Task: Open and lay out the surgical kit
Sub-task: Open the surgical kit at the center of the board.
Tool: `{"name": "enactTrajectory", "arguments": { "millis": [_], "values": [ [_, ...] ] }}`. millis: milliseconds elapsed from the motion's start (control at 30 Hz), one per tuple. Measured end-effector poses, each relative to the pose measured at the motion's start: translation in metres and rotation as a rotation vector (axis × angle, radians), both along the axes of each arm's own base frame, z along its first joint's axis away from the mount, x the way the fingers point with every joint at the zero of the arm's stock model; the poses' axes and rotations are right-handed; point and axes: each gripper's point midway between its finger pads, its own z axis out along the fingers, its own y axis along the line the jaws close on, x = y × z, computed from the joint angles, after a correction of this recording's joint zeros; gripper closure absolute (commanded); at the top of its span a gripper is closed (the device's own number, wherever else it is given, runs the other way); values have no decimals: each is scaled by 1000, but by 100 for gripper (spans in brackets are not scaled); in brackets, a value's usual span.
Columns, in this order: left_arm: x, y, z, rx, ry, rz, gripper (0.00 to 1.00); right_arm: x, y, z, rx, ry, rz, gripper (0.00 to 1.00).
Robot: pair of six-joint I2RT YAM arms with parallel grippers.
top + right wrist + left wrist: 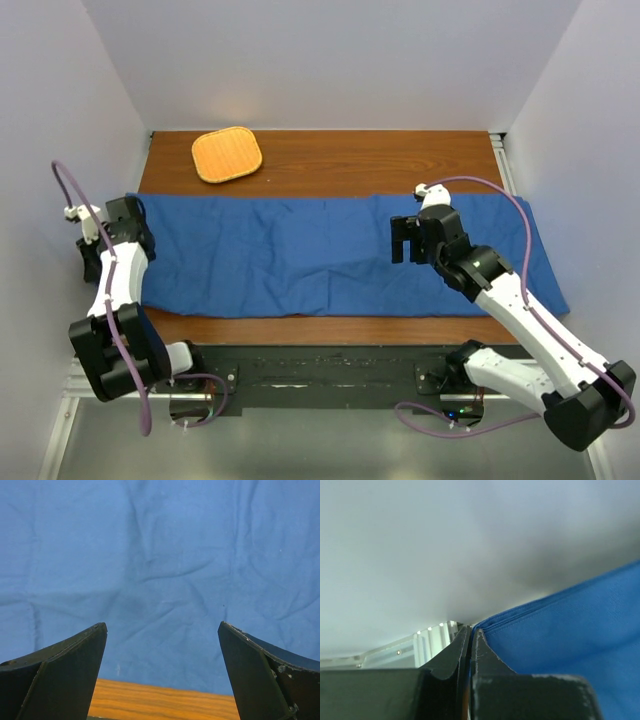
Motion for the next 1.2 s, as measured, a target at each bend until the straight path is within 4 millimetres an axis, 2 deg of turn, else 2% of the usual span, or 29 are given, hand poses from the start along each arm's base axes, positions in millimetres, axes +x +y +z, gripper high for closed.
{"name": "enactTrajectory", "arguments": {
  "millis": [33, 167, 233, 267, 333, 400, 467, 533, 567, 600, 667, 733, 800, 867, 1067, 1200],
  "values": [
    [-5, 4, 0, 2, -5, 19, 92, -1, 1, 2, 2, -8, 8, 1],
    [-13, 9, -4, -2, 11, 56, 54, -5, 3, 6, 7, -31, 27, 1],
    [-15, 9, -6, -8, 32, 62, 42, -8, 1, 6, 5, -35, 30, 1],
    [-16, 8, -6, -10, 36, 66, 30, -8, 0, 6, 4, -36, 32, 1],
    [-15, 9, -1, -12, 44, 63, 19, -9, 0, 6, 4, -39, 34, 1],
    [-7, 9, 8, -22, 19, 43, 16, -11, 0, 5, 6, -39, 38, 1],
    [7, 5, 21, -37, -29, -3, 12, -11, 0, 5, 7, -38, 40, 1],
    [31, -11, 33, -62, -91, -96, 10, -12, 0, 3, 6, -29, 41, 1],
    [46, -25, 40, -78, -134, -159, 10, -12, 1, 2, 5, -22, 43, 1],
    [70, -48, 45, -120, -190, -264, 9, -12, 1, -1, 3, -11, 40, 1],
    [103, -90, 45, -207, -266, -415, 9, -11, 2, -8, -4, 15, 30, 1],
    [120, -120, 32, -307, -296, -505, 8, -10, 0, -17, -14, 51, 7, 1],
    [129, -134, 13, -382, -302, -531, 8, -5, -4, -26, -20, 84, -28, 1],
    [136, -145, -16, -457, -287, -534, 8, 1, -14, -33, -23, 115, -80, 1],
    [142, -163, -93, -621, -181, -519, 9, 33, -66, -64, 46, 246, -339, 1],
    [146, -162, -123, -677, -147, -494, 9, 47, -83, -89, 65, 307, -424, 1]
  ]
}}
